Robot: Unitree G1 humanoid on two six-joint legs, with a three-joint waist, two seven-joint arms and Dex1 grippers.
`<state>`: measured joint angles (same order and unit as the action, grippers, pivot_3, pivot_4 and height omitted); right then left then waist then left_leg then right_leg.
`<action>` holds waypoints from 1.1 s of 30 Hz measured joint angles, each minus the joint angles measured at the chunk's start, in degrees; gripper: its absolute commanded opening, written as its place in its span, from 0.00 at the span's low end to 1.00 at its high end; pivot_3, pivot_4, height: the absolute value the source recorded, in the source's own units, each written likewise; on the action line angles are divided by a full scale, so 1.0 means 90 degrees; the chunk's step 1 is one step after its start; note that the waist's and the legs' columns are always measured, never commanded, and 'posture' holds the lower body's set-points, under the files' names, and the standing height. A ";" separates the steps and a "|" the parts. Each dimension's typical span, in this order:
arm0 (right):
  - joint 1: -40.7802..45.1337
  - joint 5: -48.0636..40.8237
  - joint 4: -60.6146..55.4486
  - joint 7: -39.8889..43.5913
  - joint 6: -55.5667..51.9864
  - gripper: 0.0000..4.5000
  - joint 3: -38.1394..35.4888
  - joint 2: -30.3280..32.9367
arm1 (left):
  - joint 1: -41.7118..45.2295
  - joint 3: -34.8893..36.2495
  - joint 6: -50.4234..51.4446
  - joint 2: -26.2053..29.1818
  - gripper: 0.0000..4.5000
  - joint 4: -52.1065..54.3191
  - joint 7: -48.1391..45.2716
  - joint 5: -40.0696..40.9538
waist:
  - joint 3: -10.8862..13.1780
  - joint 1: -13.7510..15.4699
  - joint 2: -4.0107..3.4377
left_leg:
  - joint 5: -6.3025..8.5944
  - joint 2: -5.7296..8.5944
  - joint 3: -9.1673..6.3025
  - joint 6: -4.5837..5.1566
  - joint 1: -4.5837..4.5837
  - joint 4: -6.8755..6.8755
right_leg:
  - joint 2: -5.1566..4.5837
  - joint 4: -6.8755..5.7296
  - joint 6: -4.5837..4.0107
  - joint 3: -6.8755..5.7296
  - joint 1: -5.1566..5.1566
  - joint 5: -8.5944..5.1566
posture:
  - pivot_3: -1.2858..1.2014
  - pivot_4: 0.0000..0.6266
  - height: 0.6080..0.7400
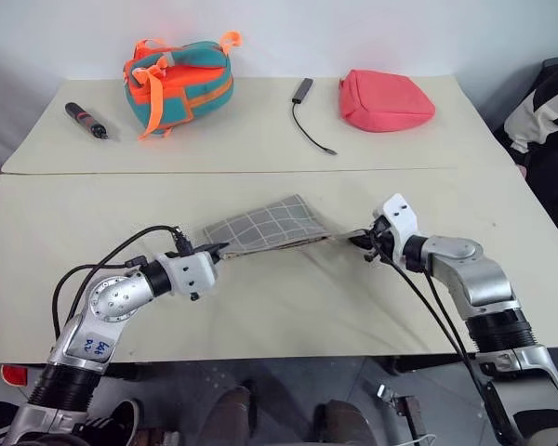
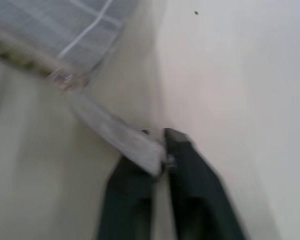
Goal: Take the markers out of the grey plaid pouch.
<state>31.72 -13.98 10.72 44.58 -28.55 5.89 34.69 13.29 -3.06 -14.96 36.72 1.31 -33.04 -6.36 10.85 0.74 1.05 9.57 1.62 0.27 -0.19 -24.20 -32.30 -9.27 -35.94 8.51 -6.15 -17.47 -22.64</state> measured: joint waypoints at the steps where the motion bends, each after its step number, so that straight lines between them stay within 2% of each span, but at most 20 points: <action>1: -0.0075 -0.0006 -0.0080 0.0231 0.0030 0.43 0.0000 0.0205 | -0.0003 -0.0003 0.0096 -0.0045 0.00 0.0022 -0.0053 0.0077 | 0.0000 0.0013 0.0000 | 0.0001 0.0000 0.0000 0.0002 -0.0001 -0.0002 | 0.0000 0.0001 0.0000 0.0000 0.0000 0.0000 | 0.52 0.24 1.00; 2: -0.0135 -0.0029 -0.0175 0.0435 -0.0002 0.51 -0.0005 0.0375 | -0.0005 -0.0002 0.0169 -0.0046 0.00 0.0028 -0.0085 0.0131 | 0.0001 0.0027 0.0002 | 0.0002 -0.0001 0.0000 0.0003 -0.0001 -0.0005 | 0.0000 0.0002 0.0000 0.0000 0.0001 0.0000 | 0.52 0.24 1.00; 7: -0.0472 -0.0813 -0.1151 0.1724 -0.0479 0.51 -0.0190 0.1042 | 0.0113 0.0056 0.0520 -0.0046 0.00 0.0010 -0.0230 0.0421 | 0.0004 0.0045 0.0004 | 0.0009 -0.0012 0.0009 0.0007 -0.0004 -0.0027 | 0.0003 0.0007 -0.0002 0.0000 0.0005 0.0001 | 0.52 0.24 1.00; 9: -0.0470 -0.1017 -0.1430 0.1950 -0.0548 0.51 -0.0340 0.1203 | 0.0204 0.0109 0.0639 -0.0047 0.00 0.0011 -0.0289 0.0566 | 0.0004 0.0049 0.0004 | 0.0013 -0.0015 0.0010 0.0005 -0.0003 -0.0033 | 0.0005 0.0007 -0.0003 0.0000 0.0007 0.0002 | 0.52 0.24 1.00; 12: -0.0145 -0.1193 -0.1483 0.1740 -0.0559 0.51 -0.0689 0.0927 | 0.0232 0.0244 0.1094 -0.0117 0.00 0.0028 -0.0541 0.1078 | 0.0005 0.0031 0.0006 | 0.0029 -0.0032 0.0017 -0.0001 -0.0004 -0.0054 | 0.0015 0.0006 -0.0006 0.0001 0.0007 0.0004 | 0.52 0.24 1.00; 15: 0.0277 -0.1294 -0.1912 0.1557 -0.0425 0.51 -0.0670 0.0503 | 0.0246 0.0252 0.1610 -0.0205 0.00 0.0147 -0.0894 0.1552 | 0.0005 0.0025 0.0006 | 0.0043 -0.0055 0.0013 -0.0017 -0.0007 -0.0068 | 0.0045 0.0008 -0.0009 0.0006 0.0007 0.0006 | 0.52 0.24 1.00; 18: 0.0455 -0.1339 -0.2210 0.1548 -0.0398 0.40 -0.0609 0.0345 | 0.0253 0.0250 0.1807 -0.0208 0.00 0.0305 -0.1065 0.1741 | 0.0005 0.0059 0.0007 | 0.0052 -0.0069 0.0014 -0.0019 -0.0010 -0.0074 | 0.0062 0.0007 -0.0014 0.0008 0.0013 0.0008 | 0.52 0.24 1.00; 23: 0.0535 -0.0970 -0.2299 0.1288 -0.0157 0.05 -0.0034 -0.0070 | 0.0434 0.0317 0.2143 -0.0266 0.00 0.0329 -0.1062 0.1933 | 0.0007 0.0064 0.0010 | 0.0053 -0.0071 0.0020 -0.0019 -0.0012 -0.0080 | 0.0065 0.0008 -0.0016 0.0017 0.0009 0.0010 | 0.52 0.24 1.00; 24: 0.0562 -0.0835 -0.2300 0.1163 -0.0066 0.01 0.0096 -0.0231 | 0.0447 0.0323 0.2145 -0.0269 0.00 0.0329 -0.1054 0.1930 | 0.0007 0.0063 0.0010 | 0.0053 -0.0073 0.0020 -0.0020 -0.0012 -0.0081 | 0.0066 0.0007 -0.0017 0.0018 0.0008 0.0010 | 0.52 0.24 1.00; 28: 0.0576 -0.0104 -0.2238 0.0753 0.0461 0.01 0.0754 -0.0651 | 0.0450 0.0286 0.2146 -0.0341 0.00 0.0347 -0.1003 0.1895 | 0.0007 0.0032 0.0010 | 0.0056 -0.0081 0.0024 -0.0025 -0.0012 -0.0080 | 0.0076 0.0000 -0.0019 0.0022 0.0002 0.0011 | 0.52 0.24 1.00; 33: 0.0574 0.0407 -0.2045 0.0648 0.0816 0.01 0.0871 -0.0593 | 0.0448 0.0275 0.2166 -0.0361 0.00 0.0437 -0.0995 0.1879 | 0.0007 0.0062 0.0010 | 0.0056 -0.0082 0.0027 -0.0024 -0.0012 -0.0083 | 0.0076 0.0003 -0.0021 0.0025 0.0004 0.0012 | 0.52 0.24 1.00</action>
<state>36.88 -10.32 -7.69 50.40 -21.21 13.73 29.35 17.32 -0.58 4.53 33.47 5.24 -42.00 10.55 10.91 1.29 1.15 10.07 0.88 0.51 -0.41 -24.31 -33.05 -8.58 -35.91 8.32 -5.93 -17.44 -22.53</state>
